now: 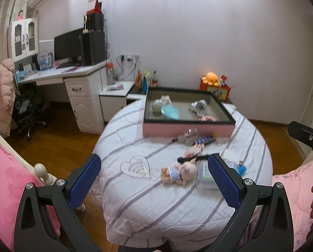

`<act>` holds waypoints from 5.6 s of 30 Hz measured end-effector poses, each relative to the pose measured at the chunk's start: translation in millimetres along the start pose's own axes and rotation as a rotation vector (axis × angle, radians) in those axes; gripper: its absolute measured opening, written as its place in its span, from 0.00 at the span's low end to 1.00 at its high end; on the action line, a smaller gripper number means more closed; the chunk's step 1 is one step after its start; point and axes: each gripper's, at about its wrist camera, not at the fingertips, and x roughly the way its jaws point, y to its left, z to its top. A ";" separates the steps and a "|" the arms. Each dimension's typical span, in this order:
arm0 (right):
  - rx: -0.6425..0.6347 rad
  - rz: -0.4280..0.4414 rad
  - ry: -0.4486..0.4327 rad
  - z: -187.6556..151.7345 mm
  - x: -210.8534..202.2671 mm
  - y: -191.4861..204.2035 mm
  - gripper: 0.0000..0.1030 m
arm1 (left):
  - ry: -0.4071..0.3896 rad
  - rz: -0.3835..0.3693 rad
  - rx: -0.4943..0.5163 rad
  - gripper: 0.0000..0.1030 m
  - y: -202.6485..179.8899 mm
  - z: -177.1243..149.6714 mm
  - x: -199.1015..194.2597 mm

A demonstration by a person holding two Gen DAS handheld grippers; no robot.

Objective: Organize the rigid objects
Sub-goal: 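Withdraw both tools and move toward the doll and blue tube, then grasp the doll with the left tool while the right grasps the white charger, then carry the doll and charger over the pink box and open both tools, then withdraw both tools and move toward the clear box and blue highlighter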

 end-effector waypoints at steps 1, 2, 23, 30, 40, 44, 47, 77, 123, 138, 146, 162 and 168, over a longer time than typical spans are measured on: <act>0.002 -0.002 0.010 -1.9 4.1 -2.3 1.00 | 0.016 -0.001 0.001 1.00 -0.7 -3.2 7.0; 0.003 -0.003 0.022 -3.7 9.0 -3.9 1.00 | 0.027 -0.001 0.002 1.00 -1.1 -5.3 12.0; 0.011 -0.050 0.275 -33.9 112.3 -37.5 1.00 | 0.280 -0.066 0.010 1.00 -24.4 -46.9 132.1; 0.004 -0.050 0.322 -34.5 141.8 -46.2 1.00 | 0.305 -0.091 -0.004 1.00 -33.0 -47.4 153.4; 0.013 -0.036 0.323 -23.5 171.2 -54.3 0.94 | 0.283 -0.081 0.019 0.83 -34.1 -45.1 164.6; 0.044 -0.052 0.334 -26.8 173.6 -67.3 0.94 | 0.283 -0.099 0.022 0.77 -29.7 -44.0 163.5; 0.044 -0.062 0.359 -35.2 175.4 -73.4 0.93 | 0.282 -0.103 0.022 0.77 -28.4 -43.7 163.2; -0.157 0.002 0.360 -36.5 181.7 -32.7 0.42 | 0.254 -0.096 0.007 0.76 -7.5 -34.6 150.4; -0.126 0.077 0.229 106.1 264.3 -10.7 0.42 | 0.136 -0.127 0.054 0.76 -44.0 128.0 251.9; -0.121 -0.010 0.298 89.9 307.7 -26.7 0.55 | 0.217 -0.066 0.096 0.84 -57.5 117.3 300.3; -0.069 0.005 0.266 87.0 278.7 -33.3 1.00 | 0.141 -0.033 0.069 1.00 -35.9 123.8 263.6; -0.012 -0.017 0.194 67.4 200.1 -24.3 1.00 | 0.085 0.002 0.052 1.00 -15.7 98.7 173.7; -0.001 -0.017 0.140 59.4 158.7 -20.9 1.00 | 0.055 0.000 0.031 1.00 -11.9 88.8 133.9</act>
